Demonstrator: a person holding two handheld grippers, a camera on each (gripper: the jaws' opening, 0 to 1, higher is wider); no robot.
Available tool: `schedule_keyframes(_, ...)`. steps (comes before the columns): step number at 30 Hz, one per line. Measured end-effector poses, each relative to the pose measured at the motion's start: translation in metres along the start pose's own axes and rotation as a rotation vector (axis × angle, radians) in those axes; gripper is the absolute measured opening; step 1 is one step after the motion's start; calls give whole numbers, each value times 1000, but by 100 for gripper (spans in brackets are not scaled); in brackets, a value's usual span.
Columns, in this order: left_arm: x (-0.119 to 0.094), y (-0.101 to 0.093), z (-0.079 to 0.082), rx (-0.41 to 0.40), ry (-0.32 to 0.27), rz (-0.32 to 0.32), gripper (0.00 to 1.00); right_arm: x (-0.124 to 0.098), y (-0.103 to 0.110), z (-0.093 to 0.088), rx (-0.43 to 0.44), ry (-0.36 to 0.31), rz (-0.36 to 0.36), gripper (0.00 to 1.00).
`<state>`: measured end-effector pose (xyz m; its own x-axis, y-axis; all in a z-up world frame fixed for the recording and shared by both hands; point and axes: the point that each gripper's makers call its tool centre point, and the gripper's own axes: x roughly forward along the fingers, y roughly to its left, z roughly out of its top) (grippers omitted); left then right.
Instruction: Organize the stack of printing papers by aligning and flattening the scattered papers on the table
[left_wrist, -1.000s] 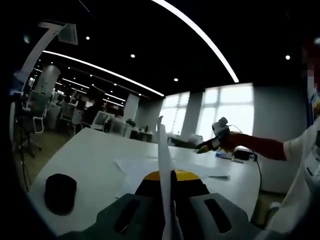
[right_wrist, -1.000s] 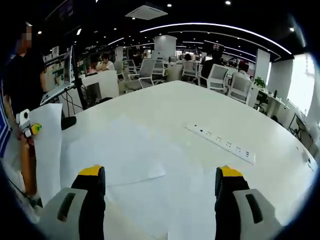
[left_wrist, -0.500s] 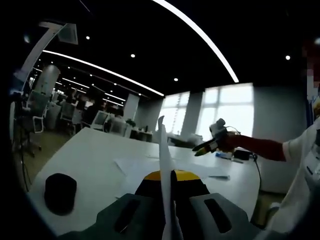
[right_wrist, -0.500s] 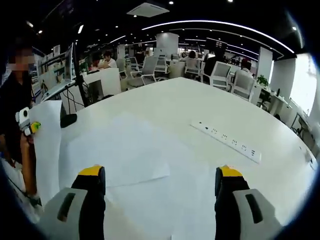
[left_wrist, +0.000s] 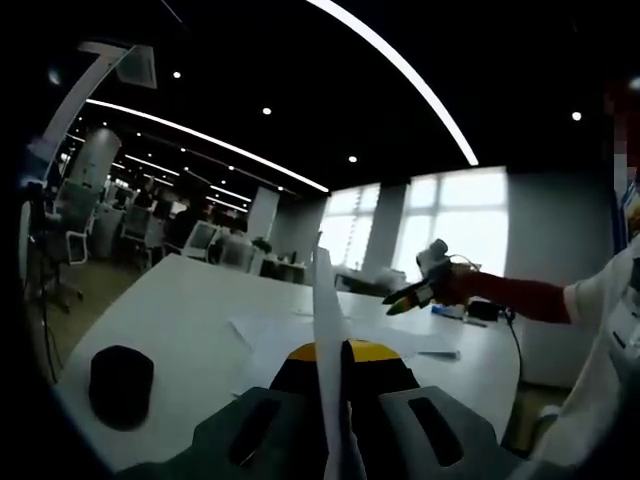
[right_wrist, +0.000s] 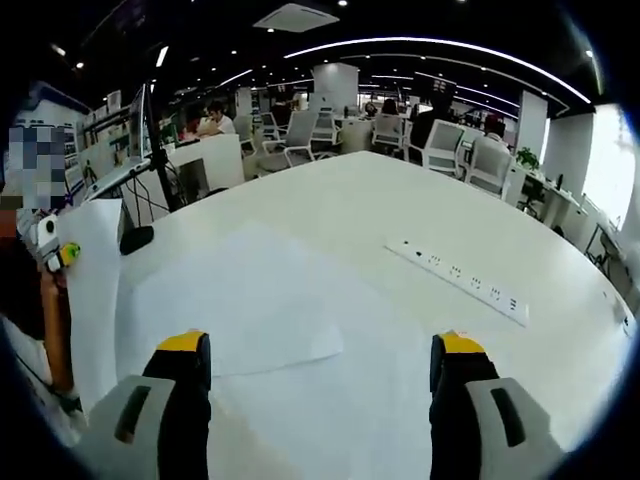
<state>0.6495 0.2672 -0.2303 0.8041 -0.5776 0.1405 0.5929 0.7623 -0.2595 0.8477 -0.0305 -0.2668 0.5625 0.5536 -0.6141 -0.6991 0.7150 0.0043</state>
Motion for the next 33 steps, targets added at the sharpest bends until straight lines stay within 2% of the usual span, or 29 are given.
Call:
schedule_keyframes(21, -3, 4, 2, -3, -8, 8, 6, 12, 5, -7, -11, 42, 13, 86)
schedule_keyframes(33, -4, 7, 4, -6, -13, 11, 6, 21, 14, -10, -1, 44, 24, 86)
